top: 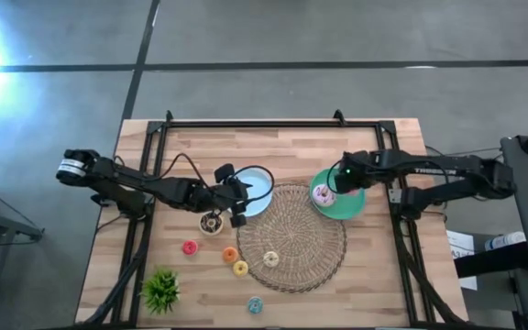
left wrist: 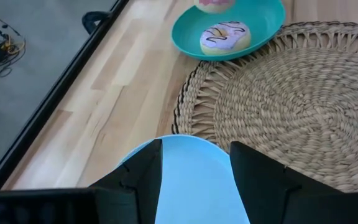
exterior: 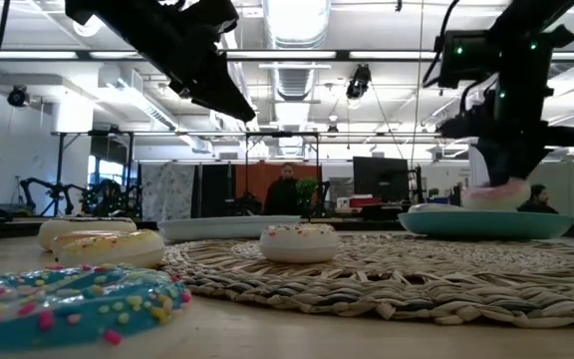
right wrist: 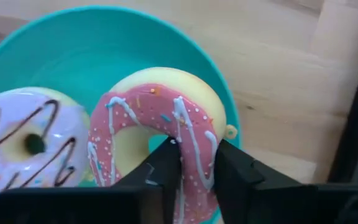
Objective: Pick & Place donuts
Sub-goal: Put the big pink donut on the green plate, then put the big black donut on the green plate
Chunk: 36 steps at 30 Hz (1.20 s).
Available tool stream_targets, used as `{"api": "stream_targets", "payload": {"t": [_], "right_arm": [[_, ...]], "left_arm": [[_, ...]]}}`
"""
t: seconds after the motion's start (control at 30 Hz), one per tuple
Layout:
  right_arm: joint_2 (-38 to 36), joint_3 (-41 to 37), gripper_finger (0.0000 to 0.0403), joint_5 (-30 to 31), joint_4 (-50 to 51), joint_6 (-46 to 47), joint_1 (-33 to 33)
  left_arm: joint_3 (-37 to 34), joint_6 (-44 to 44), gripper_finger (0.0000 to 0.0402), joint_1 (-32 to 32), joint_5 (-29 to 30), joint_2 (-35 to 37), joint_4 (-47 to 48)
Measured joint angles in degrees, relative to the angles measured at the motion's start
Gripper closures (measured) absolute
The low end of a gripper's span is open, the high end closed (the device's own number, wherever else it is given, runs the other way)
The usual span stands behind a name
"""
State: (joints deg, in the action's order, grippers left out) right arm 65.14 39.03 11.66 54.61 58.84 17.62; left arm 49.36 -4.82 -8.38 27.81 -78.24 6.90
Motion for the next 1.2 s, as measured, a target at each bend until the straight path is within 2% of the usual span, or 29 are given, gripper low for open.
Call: {"api": "stream_targets", "payload": {"t": [0.2,0.37,0.53,0.77,0.87,1.0,1.07,1.13,1.2], "right_arm": [[3.0,-0.5,0.0253,-1.3,0.0,-2.4,0.9],[4.2,0.1,0.0217,-0.7,0.4,-4.5,0.8],[2.7,2.0,0.0202,3.9,0.7,-8.8,0.2],[2.0,3.5,0.0197,2.5,2.0,-10.8,-0.8],[-0.2,6.4,0.0197,5.0,1.3,-14.6,-4.9],[-1.9,11.2,0.0197,4.1,-4.4,-29.1,-15.1],[-0.7,13.7,0.0197,3.7,-4.8,-33.8,-20.1],[1.6,15.5,0.0197,3.5,-4.3,-34.7,-23.7],[4.4,17.2,0.0197,3.6,-4.4,-32.7,-25.6]], "left_arm": [[0.0,-0.2,0.0239,0.0,0.3,0.0,0.0],[0.0,-0.2,0.0239,0.0,0.4,0.0,0.0],[0.0,-0.2,0.0239,0.0,0.4,0.0,0.0],[0.0,-0.9,0.0239,0.0,0.3,0.0,0.6],[0.1,-2.5,0.0239,-0.6,-3.8,0.4,4.6],[0.1,-1.4,0.0239,-4.2,-12.0,0.4,10.0],[0.1,3.9,0.0239,-7.8,-11.5,0.4,13.0],[0.1,7.3,0.0239,-11.2,-8.4,0.4,18.1],[0.1,2.9,0.0239,-13.2,-5.8,0.4,23.8]]}}
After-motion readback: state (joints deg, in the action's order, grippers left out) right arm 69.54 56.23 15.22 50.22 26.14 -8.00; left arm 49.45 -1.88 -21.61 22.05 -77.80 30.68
